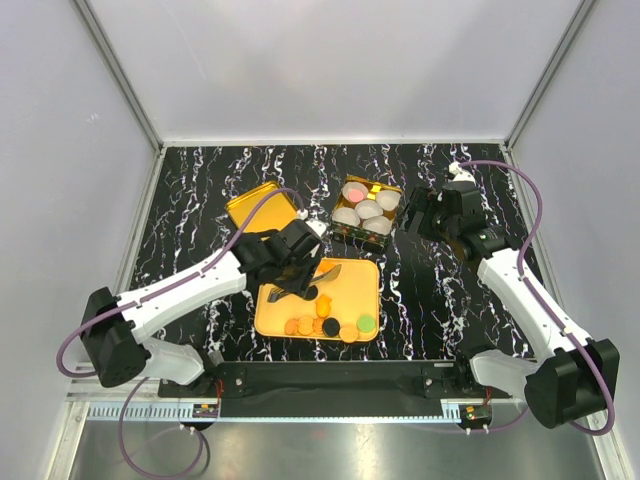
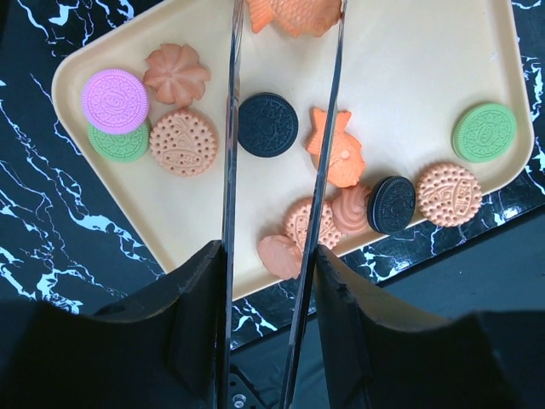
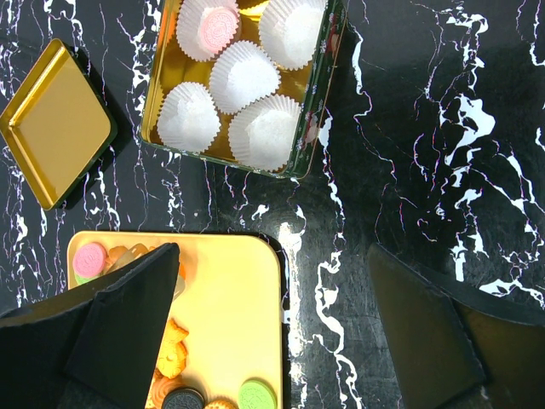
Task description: Pack the cookies
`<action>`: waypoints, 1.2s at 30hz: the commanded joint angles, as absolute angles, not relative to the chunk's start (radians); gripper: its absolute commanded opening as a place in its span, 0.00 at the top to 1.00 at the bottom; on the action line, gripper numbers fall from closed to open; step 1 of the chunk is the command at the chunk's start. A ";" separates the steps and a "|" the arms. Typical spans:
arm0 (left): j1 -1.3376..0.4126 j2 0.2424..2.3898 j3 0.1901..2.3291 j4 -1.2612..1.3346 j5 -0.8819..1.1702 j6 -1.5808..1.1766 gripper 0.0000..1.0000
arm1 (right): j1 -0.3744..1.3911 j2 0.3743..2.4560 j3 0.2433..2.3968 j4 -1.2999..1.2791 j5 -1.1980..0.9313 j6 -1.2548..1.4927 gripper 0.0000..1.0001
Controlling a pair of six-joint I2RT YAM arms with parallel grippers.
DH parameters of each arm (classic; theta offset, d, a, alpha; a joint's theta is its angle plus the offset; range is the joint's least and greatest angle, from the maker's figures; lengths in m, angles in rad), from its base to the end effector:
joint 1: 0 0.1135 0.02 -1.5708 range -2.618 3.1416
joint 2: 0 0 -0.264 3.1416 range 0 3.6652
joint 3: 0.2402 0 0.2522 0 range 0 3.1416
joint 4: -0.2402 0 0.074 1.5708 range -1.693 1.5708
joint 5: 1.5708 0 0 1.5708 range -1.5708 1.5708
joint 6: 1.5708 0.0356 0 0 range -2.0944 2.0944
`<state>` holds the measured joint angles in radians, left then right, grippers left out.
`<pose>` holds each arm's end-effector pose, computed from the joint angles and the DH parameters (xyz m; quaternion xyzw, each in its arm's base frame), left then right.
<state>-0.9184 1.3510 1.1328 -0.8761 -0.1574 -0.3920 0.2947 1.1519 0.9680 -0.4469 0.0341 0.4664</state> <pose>0.1651 -0.2069 0.2797 0.2341 0.9402 -0.0828 0.2331 0.2424 0.0723 0.3042 0.0841 0.8875 0.1541 0.4261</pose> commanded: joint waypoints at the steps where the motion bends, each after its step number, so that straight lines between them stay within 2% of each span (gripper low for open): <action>1: -0.923 1.304 1.181 -0.858 -0.146 -0.387 0.54 | 0.301 1.140 0.973 -0.419 0.038 0.457 0.00; 24: -0.923 1.258 1.265 -0.874 -0.107 -0.388 0.53 | 0.299 1.138 0.983 -0.425 0.043 0.454 0.00; 36: -0.899 1.446 1.483 -0.839 -0.138 -0.335 0.53 | 0.301 1.129 0.992 -0.434 0.048 0.457 0.00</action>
